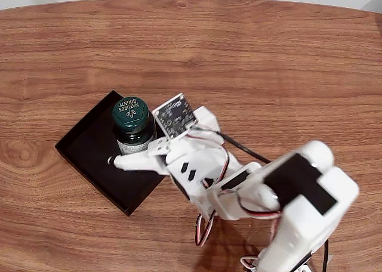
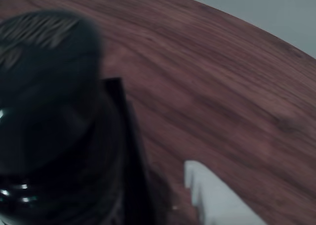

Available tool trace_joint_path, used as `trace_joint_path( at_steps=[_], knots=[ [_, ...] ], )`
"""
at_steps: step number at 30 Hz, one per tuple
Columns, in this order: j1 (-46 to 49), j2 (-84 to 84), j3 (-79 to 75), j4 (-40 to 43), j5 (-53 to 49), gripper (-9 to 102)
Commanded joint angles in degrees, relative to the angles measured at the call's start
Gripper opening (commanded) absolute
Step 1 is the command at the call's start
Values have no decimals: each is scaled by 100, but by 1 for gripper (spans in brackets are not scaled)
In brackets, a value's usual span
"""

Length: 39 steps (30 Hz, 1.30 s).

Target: Pick up the pill bottle and place it in the black box.

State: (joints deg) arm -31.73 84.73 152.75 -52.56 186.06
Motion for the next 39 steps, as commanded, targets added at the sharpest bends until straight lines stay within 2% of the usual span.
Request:
trace_joint_path(
  at_steps=[1, 8, 18, 25, 35, 39],
  knots=[
    [158, 1002, 114, 536, 62, 51],
    [501, 2329, 527, 1564, 26, 51],
    [1731, 4166, 791, 2918, -220, 51],
    [2435, 4834, 1072, 3085, -378, 49],
    [2725, 5405, 1573, 3120, -439, 47],
    [3182, 6012, 1890, 3902, -554, 43]
  ],
)
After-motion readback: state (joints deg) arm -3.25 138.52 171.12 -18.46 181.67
